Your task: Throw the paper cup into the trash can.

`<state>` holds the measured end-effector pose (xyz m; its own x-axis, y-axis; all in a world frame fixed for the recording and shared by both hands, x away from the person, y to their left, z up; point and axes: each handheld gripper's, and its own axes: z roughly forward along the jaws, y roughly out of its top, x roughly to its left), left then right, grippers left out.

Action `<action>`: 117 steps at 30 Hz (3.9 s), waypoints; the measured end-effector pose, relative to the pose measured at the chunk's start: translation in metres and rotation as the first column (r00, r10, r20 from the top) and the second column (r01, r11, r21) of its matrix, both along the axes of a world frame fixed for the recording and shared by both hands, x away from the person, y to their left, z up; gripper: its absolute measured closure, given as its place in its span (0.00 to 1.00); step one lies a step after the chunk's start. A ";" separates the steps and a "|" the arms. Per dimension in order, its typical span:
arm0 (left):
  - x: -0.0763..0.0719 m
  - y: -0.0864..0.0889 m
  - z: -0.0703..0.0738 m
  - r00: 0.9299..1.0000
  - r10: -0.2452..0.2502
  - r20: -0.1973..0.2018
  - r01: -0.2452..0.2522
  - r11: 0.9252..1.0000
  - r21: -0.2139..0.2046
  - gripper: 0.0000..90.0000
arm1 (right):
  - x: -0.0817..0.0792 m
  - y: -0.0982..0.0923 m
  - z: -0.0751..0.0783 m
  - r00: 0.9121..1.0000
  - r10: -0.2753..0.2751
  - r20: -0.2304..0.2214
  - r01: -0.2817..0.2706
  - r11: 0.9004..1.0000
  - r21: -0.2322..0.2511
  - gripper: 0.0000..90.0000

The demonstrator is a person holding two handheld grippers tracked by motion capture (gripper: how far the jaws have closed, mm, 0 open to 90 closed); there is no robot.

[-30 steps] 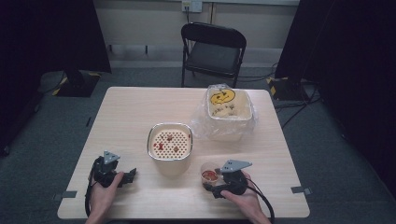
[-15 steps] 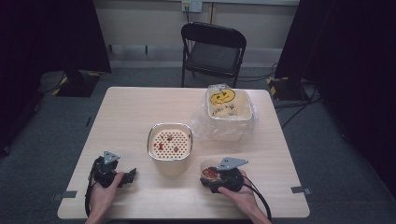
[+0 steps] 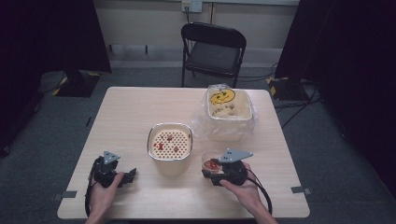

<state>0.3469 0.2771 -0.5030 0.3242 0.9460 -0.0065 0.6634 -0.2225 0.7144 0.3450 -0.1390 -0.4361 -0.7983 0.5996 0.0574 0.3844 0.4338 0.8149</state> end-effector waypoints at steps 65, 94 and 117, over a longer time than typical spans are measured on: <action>0.000 0.000 0.000 1.000 0.000 -0.001 0.000 1.000 -0.002 0.00 | 0.068 0.148 0.082 0.762 0.413 0.499 0.241 0.535 -0.810 0.52; 0.000 0.000 0.000 1.000 0.001 0.000 -0.001 1.000 -0.002 0.00 | 0.055 0.159 0.079 0.513 0.671 0.535 0.549 0.223 -0.806 0.54; 0.000 0.000 0.000 1.000 -0.002 0.000 0.002 1.000 0.004 0.00 | 0.047 0.152 0.068 0.267 0.905 0.332 0.779 0.000 -0.627 0.56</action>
